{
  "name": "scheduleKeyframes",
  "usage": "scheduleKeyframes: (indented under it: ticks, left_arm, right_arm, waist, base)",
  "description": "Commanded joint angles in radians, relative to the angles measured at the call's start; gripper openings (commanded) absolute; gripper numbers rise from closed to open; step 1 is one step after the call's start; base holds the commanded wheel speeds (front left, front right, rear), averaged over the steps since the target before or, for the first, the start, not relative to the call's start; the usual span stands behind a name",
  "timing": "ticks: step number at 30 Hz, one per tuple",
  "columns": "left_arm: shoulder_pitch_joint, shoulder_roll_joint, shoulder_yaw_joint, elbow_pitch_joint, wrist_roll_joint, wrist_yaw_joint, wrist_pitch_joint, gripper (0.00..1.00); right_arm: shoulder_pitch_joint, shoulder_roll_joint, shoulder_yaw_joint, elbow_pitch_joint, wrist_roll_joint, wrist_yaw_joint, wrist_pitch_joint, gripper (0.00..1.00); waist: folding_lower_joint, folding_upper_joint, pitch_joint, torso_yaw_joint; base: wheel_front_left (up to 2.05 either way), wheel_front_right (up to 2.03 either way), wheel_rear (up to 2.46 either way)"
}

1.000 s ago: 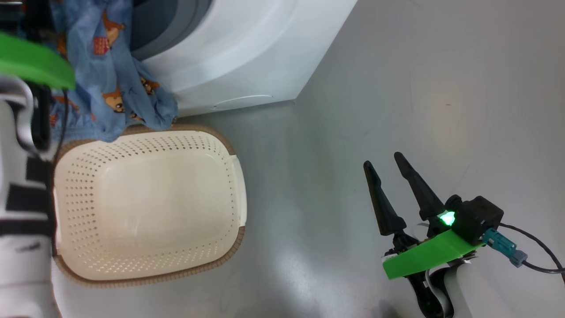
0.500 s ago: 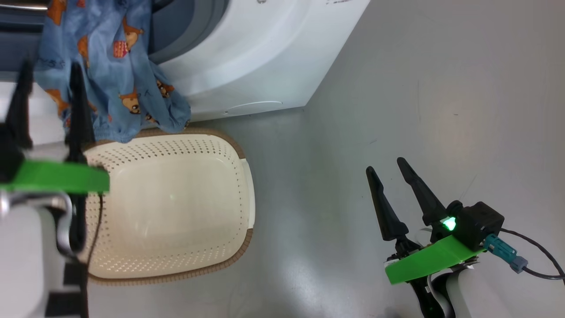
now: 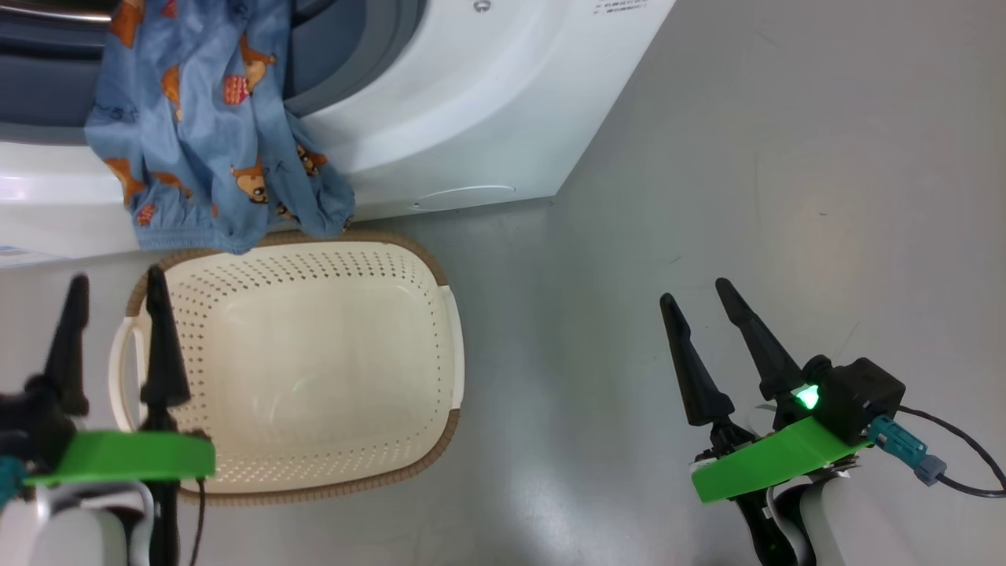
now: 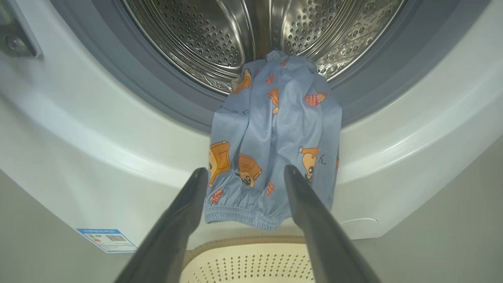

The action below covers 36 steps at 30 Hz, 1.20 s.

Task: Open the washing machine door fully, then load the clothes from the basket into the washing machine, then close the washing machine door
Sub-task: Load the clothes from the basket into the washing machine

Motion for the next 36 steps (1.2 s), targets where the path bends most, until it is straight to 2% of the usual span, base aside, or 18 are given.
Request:
scheduleKeyframes:
  ticks: [1,11,16,26,36]
  left_arm:
    - [0.038,0.013,0.036,-0.030,0.009,0.003,-0.005,1.00]
    - [0.193,-0.014,0.048,-0.061,0.009,0.019,-0.005,1.00]
    - [0.238,-0.021,0.020,-0.073,-0.005,0.035,-0.005,1.00]
    - [0.235,-0.023,-0.008,-0.066,-0.022,0.060,-0.005,1.00]
    - [0.151,-0.023,-0.020,-0.014,-0.001,0.049,-0.005,1.00]
  right_arm:
    - [0.024,0.002,0.021,-0.019,-0.009,0.003,-0.005,1.00]
    - [0.030,0.002,0.026,-0.011,-0.007,0.003,-0.005,1.00]
    - [0.035,0.002,0.019,-0.015,-0.008,0.003,-0.005,1.00]
    - [0.033,0.002,0.022,-0.015,-0.014,0.003,-0.005,1.00]
    - [0.020,0.002,0.036,-0.012,-0.006,0.003,-0.005,1.00]
  waist:
    - [0.0000,-0.0001,-0.003,0.001]
    - [0.0000,-0.0001,-0.026,-0.005]
    - [0.0000,-0.0001,-0.030,0.002]
    - [0.0000,-0.0001,-0.029,0.002]
    - [0.0000,-0.0001,-0.019,-0.018]
  base:
    - [0.00,0.00,0.00]
    - [0.00,0.00,0.00]
    - [0.00,0.00,0.00]
    - [0.00,0.00,0.00]
    - [0.00,0.00,0.00]
